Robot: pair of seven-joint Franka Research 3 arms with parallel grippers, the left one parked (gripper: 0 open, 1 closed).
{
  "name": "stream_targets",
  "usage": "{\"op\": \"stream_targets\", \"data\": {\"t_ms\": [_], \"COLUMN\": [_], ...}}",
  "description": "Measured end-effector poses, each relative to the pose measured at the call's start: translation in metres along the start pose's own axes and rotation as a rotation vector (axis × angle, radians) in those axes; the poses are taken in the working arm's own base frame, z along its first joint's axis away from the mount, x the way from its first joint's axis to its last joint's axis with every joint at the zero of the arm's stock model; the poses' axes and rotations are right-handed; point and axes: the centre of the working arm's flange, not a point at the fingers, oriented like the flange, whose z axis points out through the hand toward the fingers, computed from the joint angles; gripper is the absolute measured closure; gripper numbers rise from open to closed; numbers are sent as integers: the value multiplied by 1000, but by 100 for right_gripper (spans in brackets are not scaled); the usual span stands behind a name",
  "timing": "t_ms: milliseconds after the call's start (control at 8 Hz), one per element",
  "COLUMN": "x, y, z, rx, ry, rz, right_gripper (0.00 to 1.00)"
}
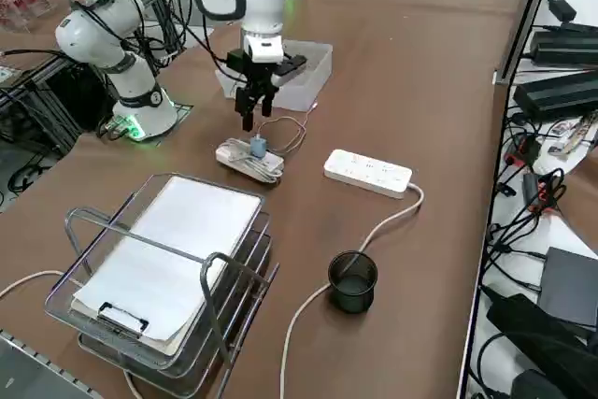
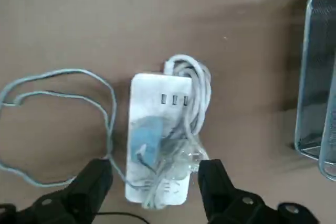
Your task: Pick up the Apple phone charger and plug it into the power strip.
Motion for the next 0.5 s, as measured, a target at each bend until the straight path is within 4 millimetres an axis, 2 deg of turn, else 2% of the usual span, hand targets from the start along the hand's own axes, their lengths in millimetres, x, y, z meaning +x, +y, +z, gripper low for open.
{"op": "stream_targets", "data": {"t_ms": [250, 500], "x": [-1, 1], "y": [-21, -28], "z": [18, 29], "rx": [-60, -57], "ry": [21, 26], "rz": [13, 23], "right_gripper": [1, 3]}}
